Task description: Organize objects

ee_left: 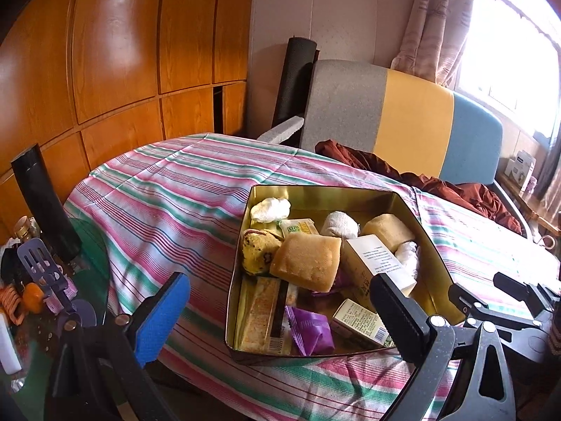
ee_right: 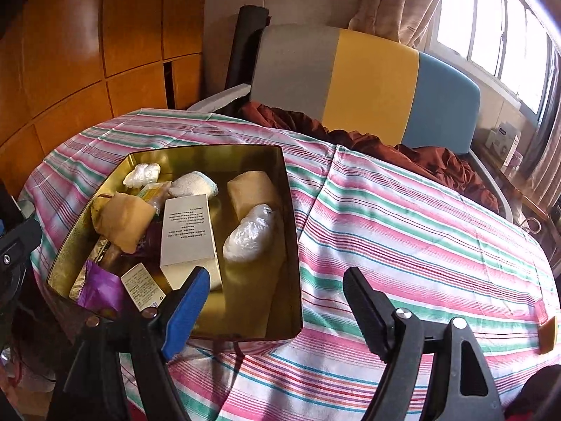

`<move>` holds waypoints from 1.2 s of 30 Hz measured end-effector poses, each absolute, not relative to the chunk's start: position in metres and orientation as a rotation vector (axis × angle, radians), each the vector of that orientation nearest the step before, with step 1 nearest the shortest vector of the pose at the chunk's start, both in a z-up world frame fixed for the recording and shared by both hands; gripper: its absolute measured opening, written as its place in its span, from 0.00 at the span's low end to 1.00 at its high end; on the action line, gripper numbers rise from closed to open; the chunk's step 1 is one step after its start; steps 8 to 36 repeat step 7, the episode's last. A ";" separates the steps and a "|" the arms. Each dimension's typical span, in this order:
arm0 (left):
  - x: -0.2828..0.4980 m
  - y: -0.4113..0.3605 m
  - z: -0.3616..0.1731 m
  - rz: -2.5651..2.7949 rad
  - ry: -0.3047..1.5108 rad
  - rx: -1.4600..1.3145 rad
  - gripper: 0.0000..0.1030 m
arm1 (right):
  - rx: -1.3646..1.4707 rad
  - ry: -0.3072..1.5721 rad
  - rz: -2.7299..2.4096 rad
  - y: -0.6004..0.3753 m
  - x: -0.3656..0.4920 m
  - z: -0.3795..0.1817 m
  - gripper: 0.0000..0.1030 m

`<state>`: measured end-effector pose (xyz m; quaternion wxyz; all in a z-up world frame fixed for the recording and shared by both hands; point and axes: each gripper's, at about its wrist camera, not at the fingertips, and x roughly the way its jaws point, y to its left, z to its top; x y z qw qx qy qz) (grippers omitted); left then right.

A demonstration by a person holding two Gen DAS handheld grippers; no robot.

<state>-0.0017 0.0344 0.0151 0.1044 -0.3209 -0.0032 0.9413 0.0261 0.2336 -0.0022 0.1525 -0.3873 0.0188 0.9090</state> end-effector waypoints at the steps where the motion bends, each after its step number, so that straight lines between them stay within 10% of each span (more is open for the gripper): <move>1: -0.002 0.034 0.015 2.774 -0.010 -0.948 1.00 | -1.113 0.053 2.607 0.233 0.026 -0.003 0.77; 36: -0.002 0.033 0.014 2.778 -0.002 -0.942 1.00 | -1.107 0.047 2.621 0.229 0.025 -0.002 0.77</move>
